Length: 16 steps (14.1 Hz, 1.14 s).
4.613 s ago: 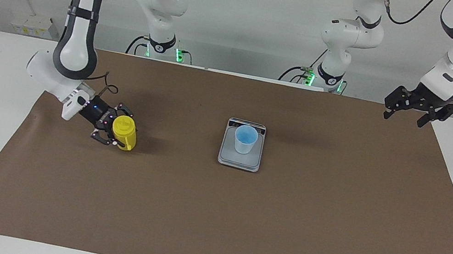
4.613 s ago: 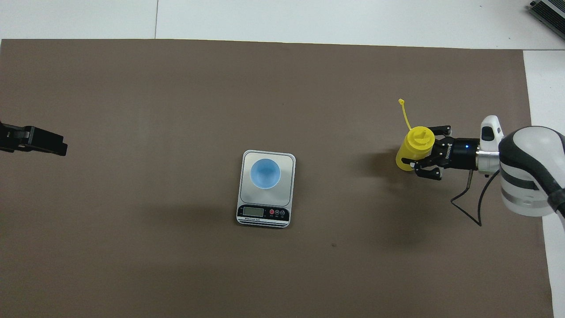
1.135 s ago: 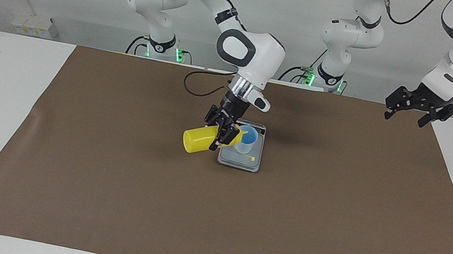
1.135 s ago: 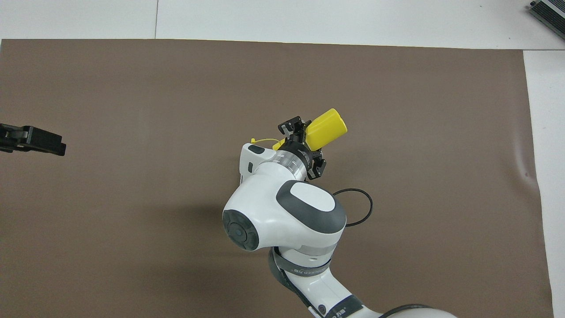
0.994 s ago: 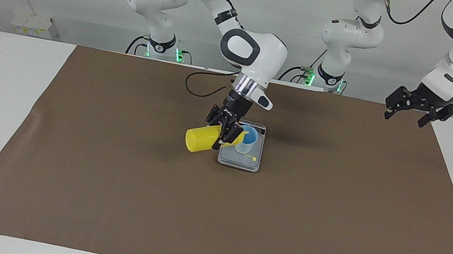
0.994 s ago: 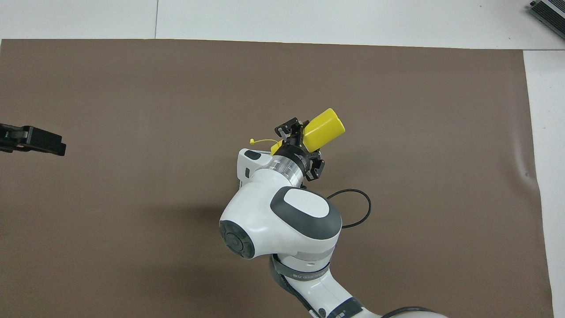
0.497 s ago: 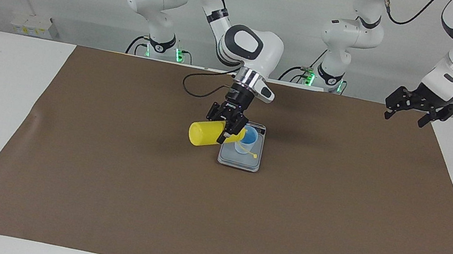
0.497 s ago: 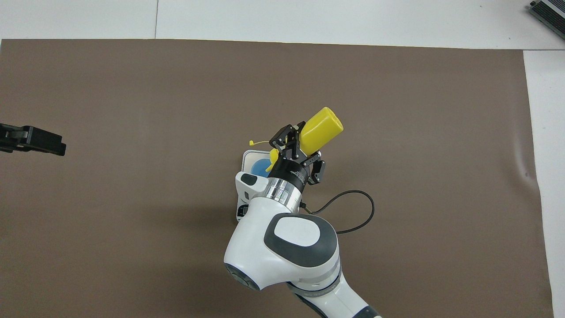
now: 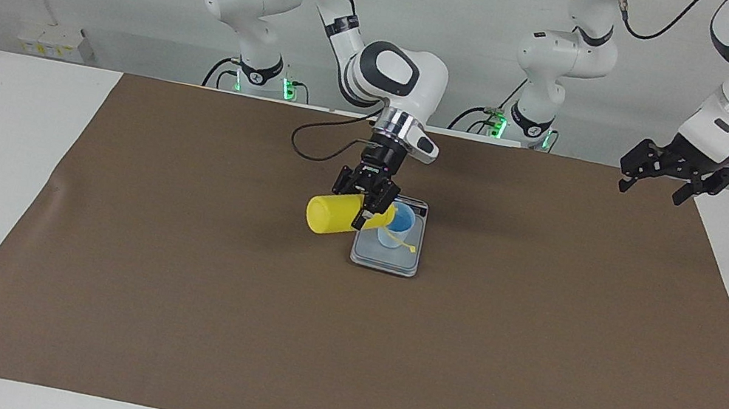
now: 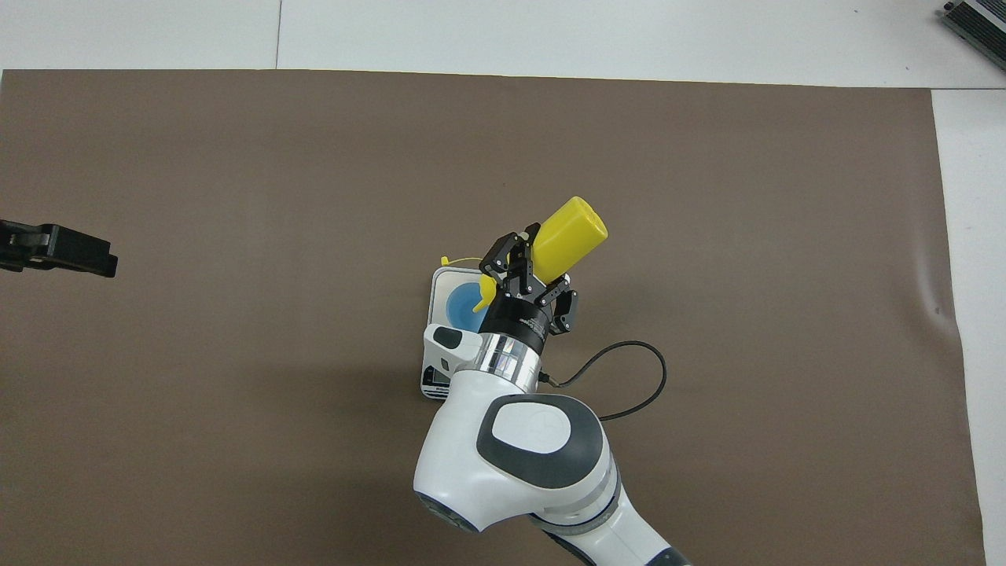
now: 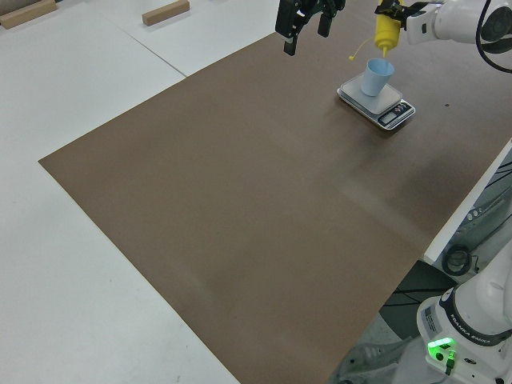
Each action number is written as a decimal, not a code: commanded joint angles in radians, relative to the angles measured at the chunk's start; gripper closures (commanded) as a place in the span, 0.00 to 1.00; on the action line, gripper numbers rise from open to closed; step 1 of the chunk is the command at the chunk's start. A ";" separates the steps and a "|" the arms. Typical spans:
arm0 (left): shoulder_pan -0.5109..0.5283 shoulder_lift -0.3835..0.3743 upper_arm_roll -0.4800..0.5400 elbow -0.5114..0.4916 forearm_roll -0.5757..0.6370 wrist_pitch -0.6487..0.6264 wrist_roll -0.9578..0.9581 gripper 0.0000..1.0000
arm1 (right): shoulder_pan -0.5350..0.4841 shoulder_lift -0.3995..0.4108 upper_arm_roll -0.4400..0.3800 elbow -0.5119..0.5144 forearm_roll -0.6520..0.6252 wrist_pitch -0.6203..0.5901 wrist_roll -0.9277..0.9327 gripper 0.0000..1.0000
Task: Pour seasoning into cup on scale with both arms
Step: 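Tilt the bottle nozzle down into the cup with the right gripper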
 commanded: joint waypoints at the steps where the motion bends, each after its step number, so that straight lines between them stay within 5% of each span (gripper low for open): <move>1: 0.012 -0.026 -0.007 -0.029 0.015 0.000 -0.008 0.00 | -0.031 -0.045 0.005 -0.029 -0.027 0.049 0.022 1.00; 8: 0.012 -0.026 -0.007 -0.029 0.015 0.000 -0.008 0.00 | -0.074 -0.087 0.004 -0.019 0.135 0.058 0.006 1.00; 16: 0.012 -0.026 -0.007 -0.029 0.015 0.000 -0.008 0.00 | -0.172 -0.150 0.001 0.010 0.556 0.015 -0.248 1.00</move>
